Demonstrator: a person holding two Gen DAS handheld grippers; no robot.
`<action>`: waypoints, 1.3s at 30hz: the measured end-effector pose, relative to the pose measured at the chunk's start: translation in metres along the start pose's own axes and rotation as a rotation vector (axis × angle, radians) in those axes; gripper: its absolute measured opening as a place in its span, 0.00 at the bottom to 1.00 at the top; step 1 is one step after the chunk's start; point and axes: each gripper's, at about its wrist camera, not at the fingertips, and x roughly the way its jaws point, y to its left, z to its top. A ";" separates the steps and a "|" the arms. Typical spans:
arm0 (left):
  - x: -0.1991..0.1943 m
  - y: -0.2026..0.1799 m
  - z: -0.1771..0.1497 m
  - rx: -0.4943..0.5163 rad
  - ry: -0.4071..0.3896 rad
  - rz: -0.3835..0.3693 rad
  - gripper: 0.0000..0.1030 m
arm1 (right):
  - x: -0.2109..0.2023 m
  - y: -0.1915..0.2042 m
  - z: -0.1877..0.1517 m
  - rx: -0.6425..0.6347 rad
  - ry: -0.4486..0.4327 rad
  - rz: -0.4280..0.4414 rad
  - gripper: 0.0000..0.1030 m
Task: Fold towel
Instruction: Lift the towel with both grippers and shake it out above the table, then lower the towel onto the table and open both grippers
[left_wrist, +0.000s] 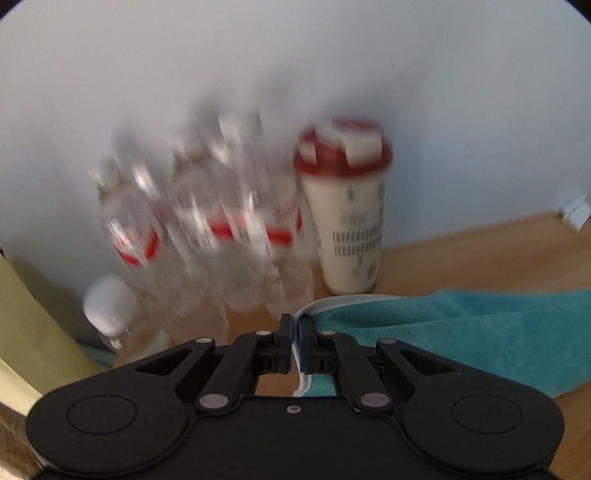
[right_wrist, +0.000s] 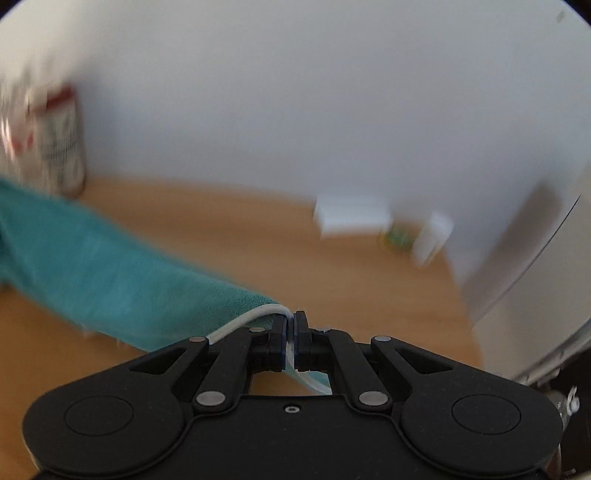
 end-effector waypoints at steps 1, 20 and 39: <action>0.007 0.000 -0.004 -0.004 0.015 -0.001 0.04 | 0.005 0.002 -0.005 -0.012 0.020 -0.007 0.03; -0.035 0.027 -0.069 -0.099 0.166 -0.041 0.70 | 0.010 -0.058 -0.009 0.147 0.091 0.096 0.40; -0.018 0.013 -0.116 -0.148 0.285 -0.072 0.70 | 0.074 -0.070 -0.016 0.283 0.229 0.124 0.39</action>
